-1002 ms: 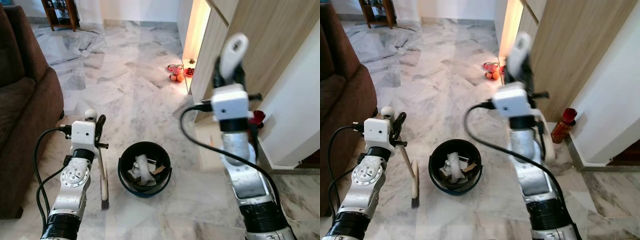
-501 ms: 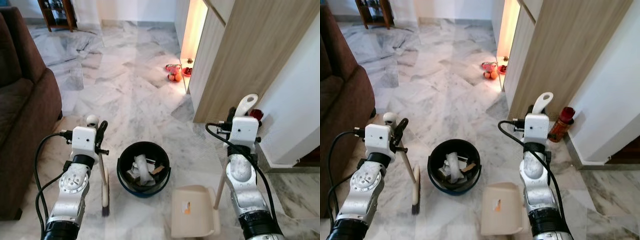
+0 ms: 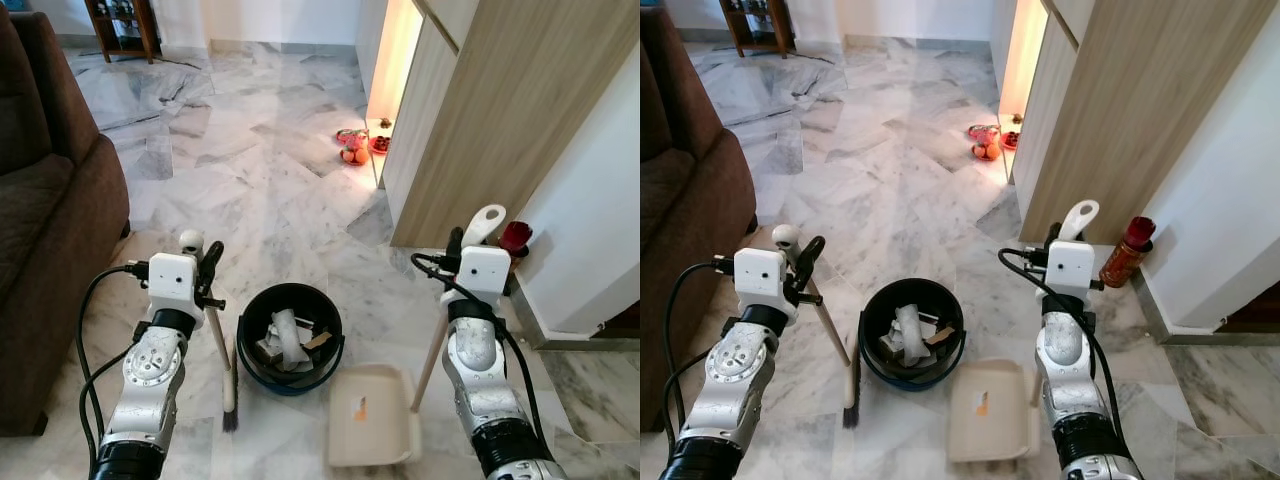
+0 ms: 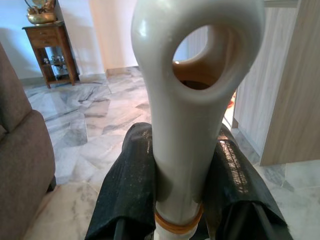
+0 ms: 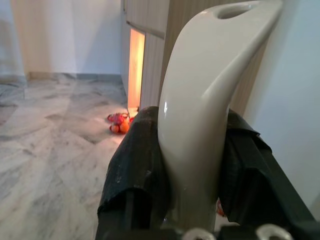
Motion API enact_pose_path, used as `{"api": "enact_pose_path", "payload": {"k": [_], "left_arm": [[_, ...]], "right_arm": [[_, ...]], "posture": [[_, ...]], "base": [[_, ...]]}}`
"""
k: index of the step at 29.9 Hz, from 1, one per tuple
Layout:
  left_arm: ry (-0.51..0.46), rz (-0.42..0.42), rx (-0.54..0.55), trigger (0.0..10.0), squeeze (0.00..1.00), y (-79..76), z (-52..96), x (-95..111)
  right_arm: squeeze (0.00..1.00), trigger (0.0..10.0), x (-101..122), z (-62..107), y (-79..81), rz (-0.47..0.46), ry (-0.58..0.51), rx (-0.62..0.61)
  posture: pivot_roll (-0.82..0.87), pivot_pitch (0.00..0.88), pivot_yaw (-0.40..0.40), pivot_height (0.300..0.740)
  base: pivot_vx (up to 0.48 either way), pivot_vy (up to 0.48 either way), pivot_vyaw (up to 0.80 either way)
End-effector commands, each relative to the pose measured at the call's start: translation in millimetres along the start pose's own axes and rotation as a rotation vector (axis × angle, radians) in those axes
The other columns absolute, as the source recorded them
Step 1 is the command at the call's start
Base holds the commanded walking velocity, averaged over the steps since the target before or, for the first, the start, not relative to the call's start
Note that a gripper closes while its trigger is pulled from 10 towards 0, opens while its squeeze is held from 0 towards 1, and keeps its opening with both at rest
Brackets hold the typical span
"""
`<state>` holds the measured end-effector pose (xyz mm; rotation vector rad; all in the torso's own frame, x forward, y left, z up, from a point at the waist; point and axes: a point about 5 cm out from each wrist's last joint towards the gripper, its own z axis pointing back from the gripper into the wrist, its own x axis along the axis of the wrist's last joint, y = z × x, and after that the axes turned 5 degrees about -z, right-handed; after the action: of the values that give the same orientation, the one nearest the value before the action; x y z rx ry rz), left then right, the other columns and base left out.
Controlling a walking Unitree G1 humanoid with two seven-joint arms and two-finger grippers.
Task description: Sweep floor
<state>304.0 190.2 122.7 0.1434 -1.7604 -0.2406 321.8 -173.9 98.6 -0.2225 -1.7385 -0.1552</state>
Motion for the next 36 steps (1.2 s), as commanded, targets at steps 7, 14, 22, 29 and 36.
{"api": "enact_pose_path", "payload": {"k": [7,14,22,29,36], "left_arm": [[-0.05,0.011,-0.022,10.0,0.0,-5.0,-6.7,11.8],[-0.051,0.009,-0.021,10.0,0.0,-4.3,-6.9,12.3],[-0.053,0.006,-0.015,10.0,0.0,-2.8,-7.3,12.6],[-0.055,0.003,-0.016,10.0,0.0,-3.1,-8.0,13.0],[-0.052,-0.001,-0.012,10.0,0.0,-3.1,-8.3,12.2]], "right_arm": [[0.0,10.0,5.4,-5.9,-1.5,-0.022,-0.036,0.004],[0.0,10.0,4.8,-6.3,-0.8,-0.017,-0.041,0.019],[0.0,10.0,4.7,-7.4,-4.9,-0.019,-0.044,0.009],[0.0,10.0,4.1,-7.3,-4.9,-0.029,-0.043,0.007],[0.0,10.0,3.2,-7.6,-4.8,-0.03,-0.038,0.01]], "posture": [[-0.03,0.114,-0.059,0.74],[-0.03,0.114,-0.059,0.74],[-0.03,0.103,-0.057,0.74],[-0.03,0.095,-0.056,0.74],[-0.03,0.083,-0.058,0.74]], "base": [[-0.242,0.0,0.0],[-0.296,0.0,0.0],[-0.296,0.0,0.0],[-0.29,0.0,0.0],[-0.107,0.0,0.0]]}}
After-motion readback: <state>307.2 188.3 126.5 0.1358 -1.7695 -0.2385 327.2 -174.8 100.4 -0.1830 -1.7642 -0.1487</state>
